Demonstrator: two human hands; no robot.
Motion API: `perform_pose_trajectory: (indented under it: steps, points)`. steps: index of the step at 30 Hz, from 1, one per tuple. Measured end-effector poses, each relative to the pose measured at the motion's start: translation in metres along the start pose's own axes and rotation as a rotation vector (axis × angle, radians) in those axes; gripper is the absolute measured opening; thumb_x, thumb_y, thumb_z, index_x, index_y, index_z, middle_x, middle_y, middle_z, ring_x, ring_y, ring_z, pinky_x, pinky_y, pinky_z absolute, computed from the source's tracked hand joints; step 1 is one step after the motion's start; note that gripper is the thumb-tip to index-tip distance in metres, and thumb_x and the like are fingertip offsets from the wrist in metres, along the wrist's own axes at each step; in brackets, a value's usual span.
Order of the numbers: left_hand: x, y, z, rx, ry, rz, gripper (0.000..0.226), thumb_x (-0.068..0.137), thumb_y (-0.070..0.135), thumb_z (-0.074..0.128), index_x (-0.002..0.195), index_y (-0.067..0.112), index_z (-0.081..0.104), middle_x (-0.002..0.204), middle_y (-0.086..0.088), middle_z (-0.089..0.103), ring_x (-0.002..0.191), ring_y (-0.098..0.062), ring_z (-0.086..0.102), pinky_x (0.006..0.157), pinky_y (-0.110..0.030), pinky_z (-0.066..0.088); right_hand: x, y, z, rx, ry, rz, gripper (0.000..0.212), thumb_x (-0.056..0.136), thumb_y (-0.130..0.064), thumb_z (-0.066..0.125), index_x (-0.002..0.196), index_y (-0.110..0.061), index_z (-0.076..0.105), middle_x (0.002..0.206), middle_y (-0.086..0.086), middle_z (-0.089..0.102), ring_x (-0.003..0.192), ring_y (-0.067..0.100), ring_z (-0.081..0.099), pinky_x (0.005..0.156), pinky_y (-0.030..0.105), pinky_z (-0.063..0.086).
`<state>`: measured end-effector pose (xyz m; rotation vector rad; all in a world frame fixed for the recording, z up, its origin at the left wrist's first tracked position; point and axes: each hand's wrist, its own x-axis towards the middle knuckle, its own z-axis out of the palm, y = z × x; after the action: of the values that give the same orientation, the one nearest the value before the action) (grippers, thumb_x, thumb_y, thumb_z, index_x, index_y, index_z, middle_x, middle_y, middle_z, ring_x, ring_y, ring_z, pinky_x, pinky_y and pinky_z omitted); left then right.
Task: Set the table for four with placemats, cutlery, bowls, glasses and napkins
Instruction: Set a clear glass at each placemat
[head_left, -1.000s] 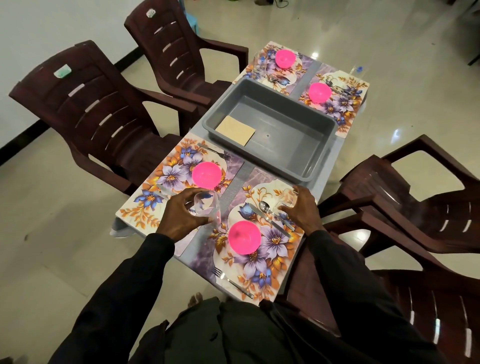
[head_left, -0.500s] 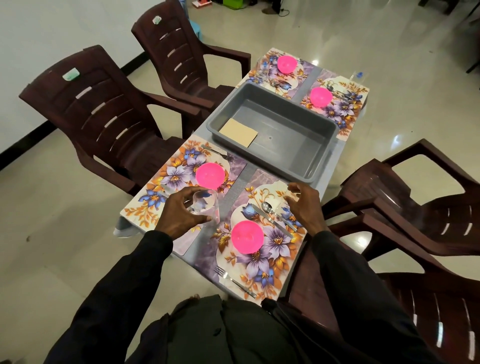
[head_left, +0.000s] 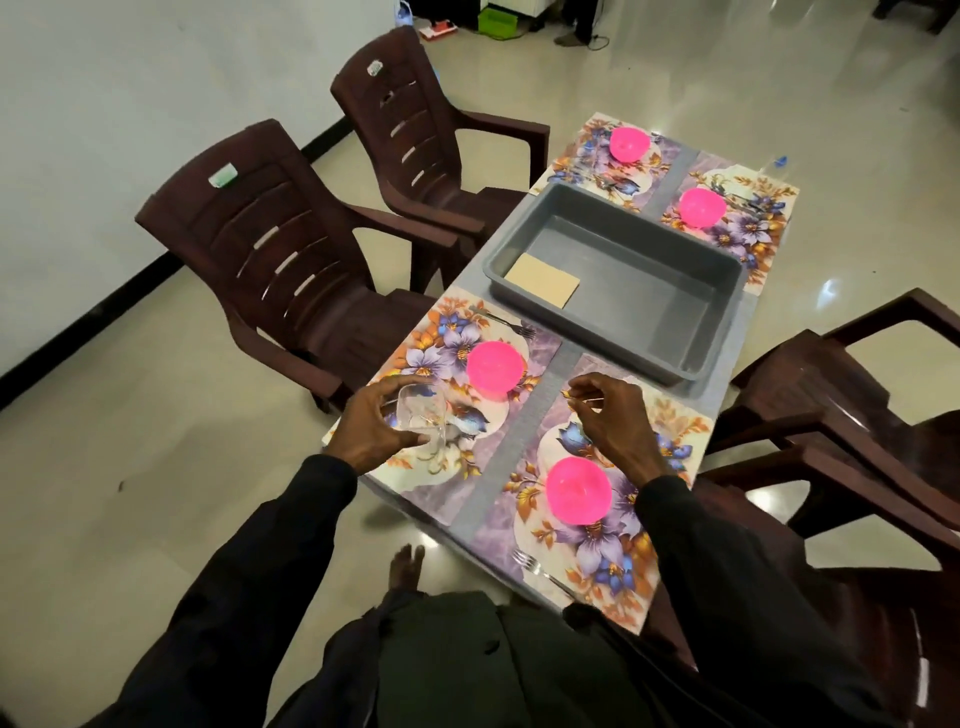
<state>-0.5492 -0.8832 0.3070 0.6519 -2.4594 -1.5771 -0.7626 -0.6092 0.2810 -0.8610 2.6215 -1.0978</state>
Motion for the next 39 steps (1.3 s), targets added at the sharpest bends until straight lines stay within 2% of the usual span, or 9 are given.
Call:
perform_pose_trajectory:
  steps: [3,8,13,18,21,27,32,36,39]
  points:
    - [0.009,-0.023,-0.028,0.023,-0.048,-0.012,0.069,0.060,0.000,0.095,0.121,0.019,0.070,0.124,0.004,0.071,0.117,-0.013,0.065,0.100,-0.030,0.053,-0.002,-0.023,0.022,0.009,-0.008,0.013,0.021,0.091,-0.008,0.072,0.112,-0.008,0.073,0.104,0.006,0.076,0.091,0.015,0.071,0.086,0.031,0.059]
    - [0.032,-0.067,-0.061,0.013,-0.134,-0.042,0.069,0.057,-0.003,0.095,0.116,0.025,0.070,0.119,0.004,0.072,0.115,-0.019,0.066,0.097,-0.037,0.056,-0.005,-0.056,0.054,0.019,0.015,0.061,0.022,0.091,-0.006,0.072,0.112,-0.009,0.074,0.103,0.005,0.076,0.089,0.012,0.069,0.086,0.024,0.056]
    - [0.057,-0.099,-0.073,0.031,-0.243,-0.060,0.071,0.057,-0.002,0.096,0.119,0.018,0.070,0.122,0.000,0.070,0.116,-0.021,0.065,0.101,-0.042,0.055,-0.011,-0.075,0.073,-0.009,0.065,0.126,0.022,0.092,-0.006,0.071,0.114,-0.008,0.073,0.105,0.005,0.075,0.091,0.013,0.069,0.086,0.024,0.056]
    - [0.073,-0.126,-0.075,0.051,-0.345,-0.043,0.070,0.056,-0.001,0.094,0.118,0.023,0.068,0.118,0.005,0.072,0.112,-0.020,0.068,0.093,-0.044,0.059,-0.025,-0.087,0.087,-0.046,0.109,0.187,0.023,0.091,-0.006,0.071,0.114,-0.007,0.073,0.103,0.005,0.075,0.090,0.015,0.070,0.086,0.035,0.060]
    - [0.082,-0.139,-0.071,0.059,-0.377,-0.027,0.065,0.059,0.001,0.093,0.116,0.022,0.068,0.115,0.004,0.072,0.109,-0.019,0.069,0.092,-0.044,0.060,-0.034,-0.090,0.089,-0.063,0.135,0.240,0.024,0.091,-0.008,0.072,0.114,-0.008,0.074,0.103,0.004,0.076,0.090,0.013,0.070,0.087,0.037,0.060]
    - [0.090,-0.144,-0.065,0.043,-0.426,-0.048,0.061,0.064,-0.007,0.089,0.114,0.019,0.067,0.115,0.001,0.071,0.109,-0.017,0.067,0.094,-0.034,0.059,-0.048,-0.097,0.086,-0.088,0.164,0.299,0.025,0.092,-0.007,0.071,0.117,-0.008,0.072,0.106,0.006,0.075,0.091,0.013,0.067,0.082,0.016,0.050]
    - [0.095,-0.146,-0.064,-0.008,-0.437,-0.055,0.065,0.063,-0.016,0.085,0.117,0.014,0.065,0.117,-0.004,0.070,0.107,-0.017,0.068,0.080,-0.022,0.059,-0.052,-0.103,0.089,-0.099,0.180,0.311,0.025,0.093,-0.007,0.071,0.118,-0.005,0.071,0.106,0.008,0.075,0.091,0.014,0.067,0.083,0.017,0.050]
    - [0.097,-0.145,-0.064,-0.021,-0.440,-0.068,0.065,0.065,-0.011,0.087,0.118,0.017,0.065,0.120,-0.004,0.070,0.111,-0.022,0.068,0.086,-0.030,0.061,-0.053,-0.106,0.090,-0.116,0.195,0.311,0.025,0.092,-0.007,0.071,0.117,-0.005,0.072,0.105,0.008,0.075,0.089,0.012,0.067,0.078,0.006,0.044]
    - [0.099,-0.146,-0.063,-0.030,-0.440,-0.074,0.065,0.063,-0.008,0.089,0.116,0.022,0.065,0.120,-0.003,0.070,0.111,-0.023,0.068,0.088,-0.039,0.061,-0.055,-0.107,0.091,-0.111,0.188,0.315,0.025,0.092,-0.009,0.071,0.117,-0.006,0.071,0.105,0.007,0.074,0.091,0.013,0.067,0.079,0.009,0.046]
